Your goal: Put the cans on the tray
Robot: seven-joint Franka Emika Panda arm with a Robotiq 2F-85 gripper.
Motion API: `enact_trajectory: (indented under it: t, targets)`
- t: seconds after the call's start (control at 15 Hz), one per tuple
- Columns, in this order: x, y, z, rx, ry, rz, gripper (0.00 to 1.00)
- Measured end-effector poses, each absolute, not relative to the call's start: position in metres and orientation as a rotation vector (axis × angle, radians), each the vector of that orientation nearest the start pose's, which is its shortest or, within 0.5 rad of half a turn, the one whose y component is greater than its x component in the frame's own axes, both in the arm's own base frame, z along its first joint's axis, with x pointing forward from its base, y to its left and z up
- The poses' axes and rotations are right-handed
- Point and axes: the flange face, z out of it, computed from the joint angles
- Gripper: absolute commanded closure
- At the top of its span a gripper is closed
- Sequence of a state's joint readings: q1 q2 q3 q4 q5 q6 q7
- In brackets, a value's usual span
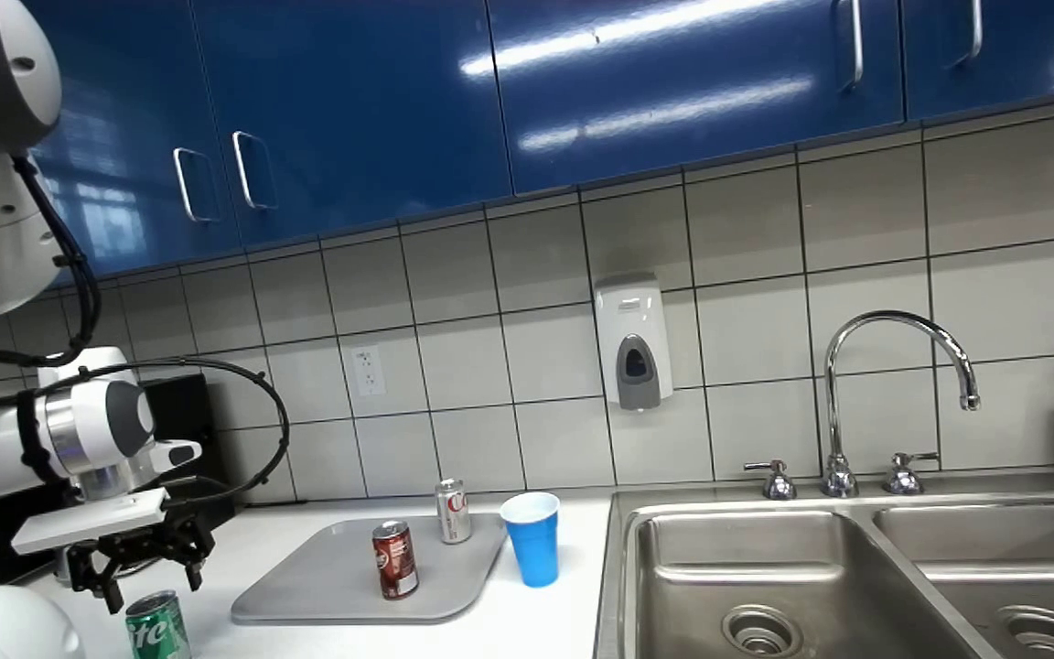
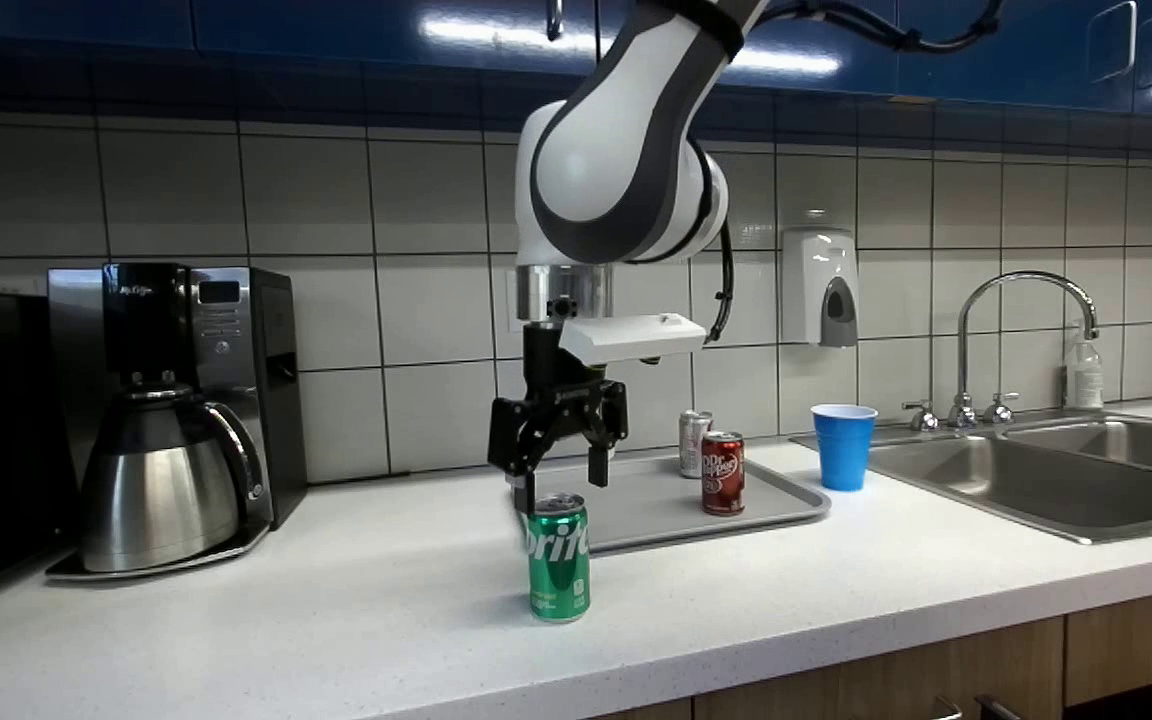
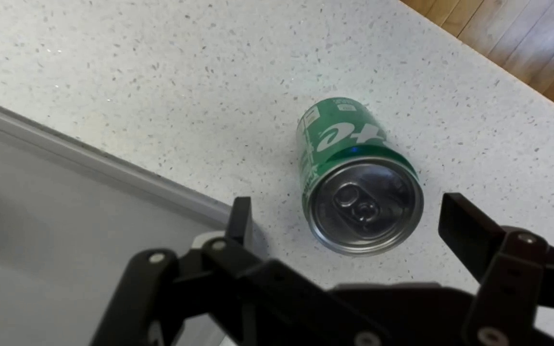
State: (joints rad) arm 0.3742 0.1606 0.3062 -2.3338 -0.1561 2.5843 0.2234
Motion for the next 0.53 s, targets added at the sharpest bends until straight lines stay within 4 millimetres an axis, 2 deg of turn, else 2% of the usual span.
enact_trajectory:
  t: [0.27,0.53]
  targets:
    - [0.409,0.345,0.265,-2.991,-0.937,-0.14,0.0]
    - [0.408,0.356,0.259,-2.978,-0.959,-0.128,0.0]
